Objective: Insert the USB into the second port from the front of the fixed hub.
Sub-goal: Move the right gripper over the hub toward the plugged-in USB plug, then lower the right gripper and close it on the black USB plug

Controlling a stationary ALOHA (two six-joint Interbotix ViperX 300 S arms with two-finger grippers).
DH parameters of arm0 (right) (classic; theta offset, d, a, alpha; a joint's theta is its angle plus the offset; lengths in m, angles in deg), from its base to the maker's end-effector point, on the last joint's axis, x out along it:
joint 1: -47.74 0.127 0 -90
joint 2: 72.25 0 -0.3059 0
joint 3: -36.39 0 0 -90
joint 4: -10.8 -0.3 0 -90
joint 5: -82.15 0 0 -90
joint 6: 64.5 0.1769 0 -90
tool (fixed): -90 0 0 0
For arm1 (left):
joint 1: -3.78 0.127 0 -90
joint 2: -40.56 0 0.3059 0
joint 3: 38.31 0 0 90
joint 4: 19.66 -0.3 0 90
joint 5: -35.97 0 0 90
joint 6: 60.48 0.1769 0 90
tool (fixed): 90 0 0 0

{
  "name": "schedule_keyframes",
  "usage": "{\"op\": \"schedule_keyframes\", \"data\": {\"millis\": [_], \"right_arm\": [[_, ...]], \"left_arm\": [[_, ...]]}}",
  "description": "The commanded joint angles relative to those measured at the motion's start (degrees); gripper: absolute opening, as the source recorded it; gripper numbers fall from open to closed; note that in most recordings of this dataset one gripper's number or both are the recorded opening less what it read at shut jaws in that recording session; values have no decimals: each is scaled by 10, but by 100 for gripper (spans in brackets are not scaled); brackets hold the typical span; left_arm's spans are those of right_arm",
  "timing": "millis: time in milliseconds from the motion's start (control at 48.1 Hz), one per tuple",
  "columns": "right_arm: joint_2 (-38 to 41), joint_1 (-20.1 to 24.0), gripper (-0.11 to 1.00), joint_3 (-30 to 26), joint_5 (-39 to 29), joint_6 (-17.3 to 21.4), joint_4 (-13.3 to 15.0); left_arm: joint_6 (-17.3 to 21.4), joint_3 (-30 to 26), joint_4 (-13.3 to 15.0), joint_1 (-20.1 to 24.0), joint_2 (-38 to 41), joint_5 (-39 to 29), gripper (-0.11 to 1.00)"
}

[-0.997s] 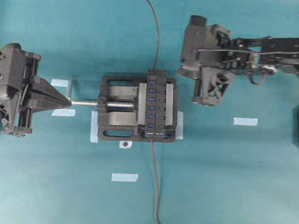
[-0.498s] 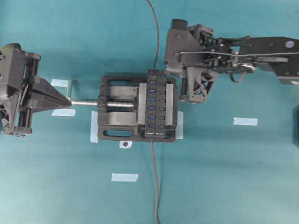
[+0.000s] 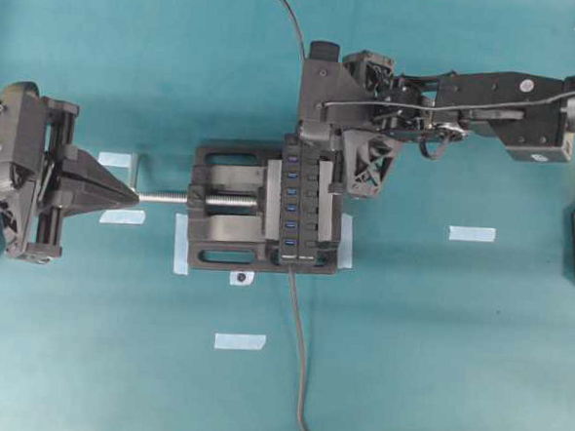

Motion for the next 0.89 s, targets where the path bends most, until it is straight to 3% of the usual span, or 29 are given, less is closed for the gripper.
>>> {"op": "schedule_keyframes", "data": {"millis": [0, 187, 332, 644, 872], "right_arm": [[-9, -2, 1, -14, 11, -6, 1], [-9, -3, 6, -13, 13, -7, 0], [-10, -2, 18, -8, 10, -9, 0], [-7, 0, 93, -5, 12, -15, 7], [-5, 0, 89, -8, 14, -18, 7]], "left_arm": [[-1, -11, -1, 0, -1, 5, 0], [-1, -11, -2, 0, -2, 5, 0], [-1, -12, -1, 0, -2, 5, 0], [-1, -16, -1, -1, -2, 5, 0], [-1, -18, -1, 0, -2, 5, 0]]}}
